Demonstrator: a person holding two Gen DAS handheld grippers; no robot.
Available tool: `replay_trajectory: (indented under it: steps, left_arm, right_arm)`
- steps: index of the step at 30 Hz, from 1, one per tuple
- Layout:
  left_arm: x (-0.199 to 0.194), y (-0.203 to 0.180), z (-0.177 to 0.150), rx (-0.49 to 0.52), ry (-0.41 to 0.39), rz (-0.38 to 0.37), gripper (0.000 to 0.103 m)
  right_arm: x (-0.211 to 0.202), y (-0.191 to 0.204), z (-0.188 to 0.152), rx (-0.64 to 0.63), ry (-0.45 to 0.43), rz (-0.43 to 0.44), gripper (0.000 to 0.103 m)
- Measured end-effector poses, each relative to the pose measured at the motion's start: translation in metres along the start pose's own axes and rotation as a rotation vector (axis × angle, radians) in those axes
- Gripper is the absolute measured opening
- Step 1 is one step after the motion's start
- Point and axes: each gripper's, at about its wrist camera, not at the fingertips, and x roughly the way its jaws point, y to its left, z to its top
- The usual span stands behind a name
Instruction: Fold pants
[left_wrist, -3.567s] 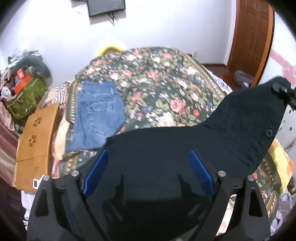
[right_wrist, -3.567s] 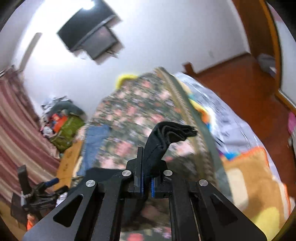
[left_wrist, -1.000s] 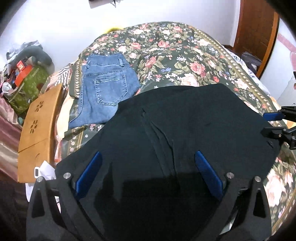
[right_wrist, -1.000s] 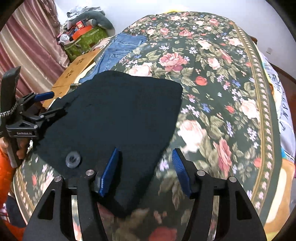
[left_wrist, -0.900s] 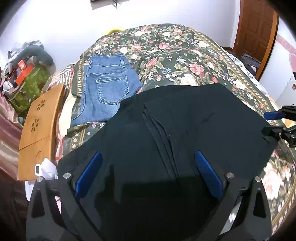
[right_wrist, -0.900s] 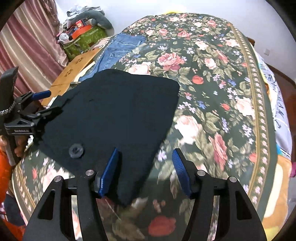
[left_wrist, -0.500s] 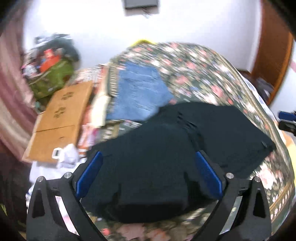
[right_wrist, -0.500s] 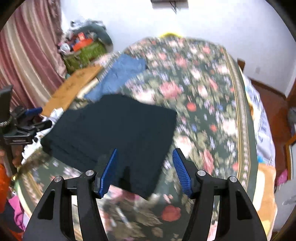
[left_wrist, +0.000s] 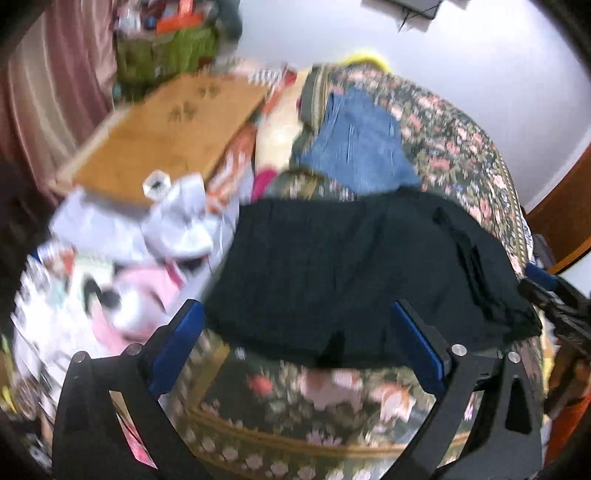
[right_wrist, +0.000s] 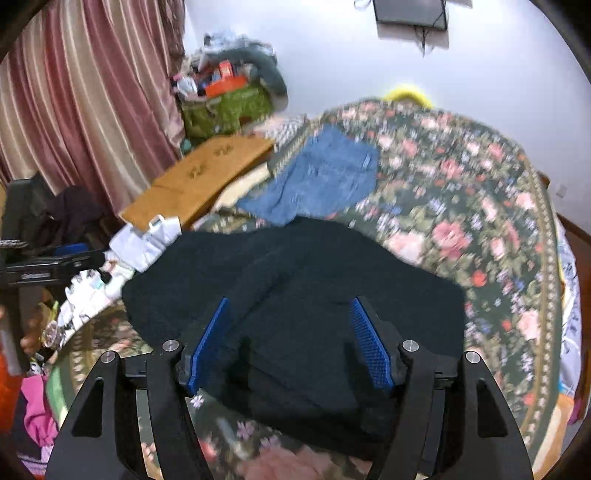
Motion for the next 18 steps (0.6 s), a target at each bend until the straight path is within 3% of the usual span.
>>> replay_trajectory:
  steps: [4,10,18]
  left_arm:
    - [0.018,0.012,-0.015,-0.07,0.121,-0.062,0.101]
    - [0.052,0.029,-0.025,-0.271,0.306,-0.227,0.101]
    - [0.088,0.04,-0.01,-0.395,0.394,-0.232,0.101]
  right_arm:
    - [0.023,0.011,-0.013,-0.059,0.113,-0.017,0.064]
    - [0.021,0.007,-0.018,-0.038,0.114,0.006,0.065]
    - [0.023,0.006,-0.018,-0.017,0.112,0.034,0.067]
